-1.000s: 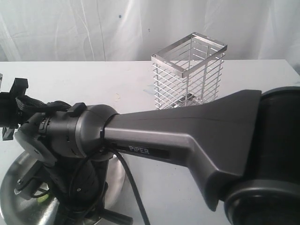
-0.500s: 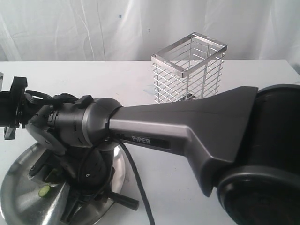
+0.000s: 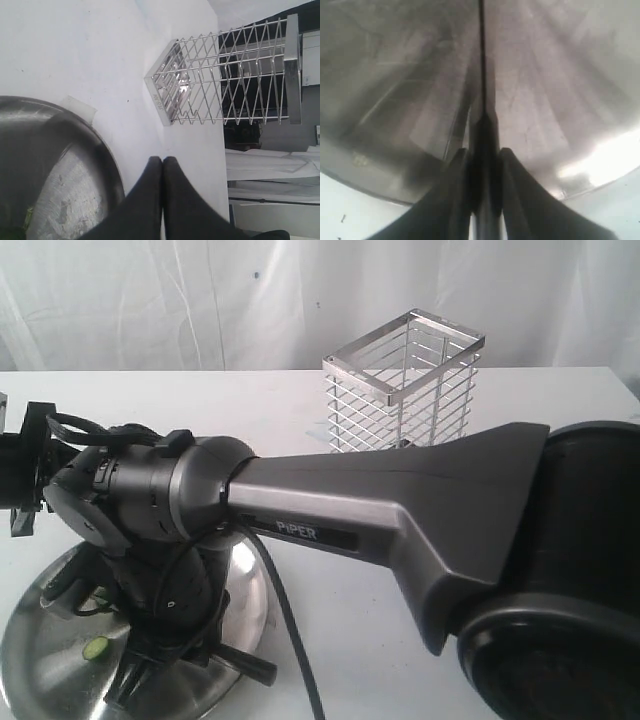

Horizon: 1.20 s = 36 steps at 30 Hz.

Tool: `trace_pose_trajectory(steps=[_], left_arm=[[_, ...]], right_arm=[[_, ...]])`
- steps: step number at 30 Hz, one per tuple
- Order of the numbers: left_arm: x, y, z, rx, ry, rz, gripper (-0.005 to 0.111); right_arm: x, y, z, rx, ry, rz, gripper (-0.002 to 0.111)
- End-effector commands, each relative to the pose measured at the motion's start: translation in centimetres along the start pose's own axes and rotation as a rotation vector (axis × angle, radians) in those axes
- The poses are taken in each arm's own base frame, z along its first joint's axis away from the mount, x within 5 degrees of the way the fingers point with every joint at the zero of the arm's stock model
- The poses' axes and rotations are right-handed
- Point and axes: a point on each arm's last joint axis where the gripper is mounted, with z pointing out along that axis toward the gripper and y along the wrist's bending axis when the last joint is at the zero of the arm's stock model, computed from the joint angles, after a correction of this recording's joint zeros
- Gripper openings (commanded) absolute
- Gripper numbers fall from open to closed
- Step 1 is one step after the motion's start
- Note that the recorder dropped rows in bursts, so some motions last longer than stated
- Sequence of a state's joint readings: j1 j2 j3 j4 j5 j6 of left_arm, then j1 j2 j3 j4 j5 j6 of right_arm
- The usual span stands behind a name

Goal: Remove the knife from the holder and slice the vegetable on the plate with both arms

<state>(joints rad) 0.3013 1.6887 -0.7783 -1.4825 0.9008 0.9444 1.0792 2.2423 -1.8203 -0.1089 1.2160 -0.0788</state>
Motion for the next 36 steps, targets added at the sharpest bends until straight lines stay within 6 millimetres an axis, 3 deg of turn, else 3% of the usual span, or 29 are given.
trace_pose_trajectory(steps=[1,7,11,15,17,22,29,36], left_arm=[[-0.2,-1.0,0.0,0.059,-0.026,0.044,0.0],[-1.6,-2.4,-0.3,0.102,-0.017,0.225,0.0],[-3.9,-5.0,-0.8,0.148,0.017,0.421,0.001],[-4.1,-5.0,-0.9,0.087,0.08,0.49,0.024],[-4.0,-5.0,-0.8,0.09,0.083,0.491,0.032],[-3.7,-4.0,-0.8,-0.008,0.144,0.394,0.032],[-2.7,-5.1,1.0,0.011,0.196,0.399,0.032],[-2.8,-4.6,1.3,-0.058,0.177,0.338,0.032]], right_arm=[[0.0,-0.3,-0.6,0.017,-0.01,-0.002,0.0],[0.4,-0.9,-2.6,-0.087,-0.059,0.144,0.0],[0.6,-1.5,-3.9,-0.244,-0.094,0.272,0.0],[0.1,-1.2,-2.9,-0.453,-0.072,0.405,0.0],[0.0,-1.2,-2.3,-0.458,-0.056,0.417,0.0],[-0.2,-1.2,0.2,-0.444,0.011,0.476,0.0],[0.2,-2.2,0.0,-0.338,0.01,0.481,0.0],[0.5,-2.8,-0.7,-0.271,-0.005,0.493,0.0]])
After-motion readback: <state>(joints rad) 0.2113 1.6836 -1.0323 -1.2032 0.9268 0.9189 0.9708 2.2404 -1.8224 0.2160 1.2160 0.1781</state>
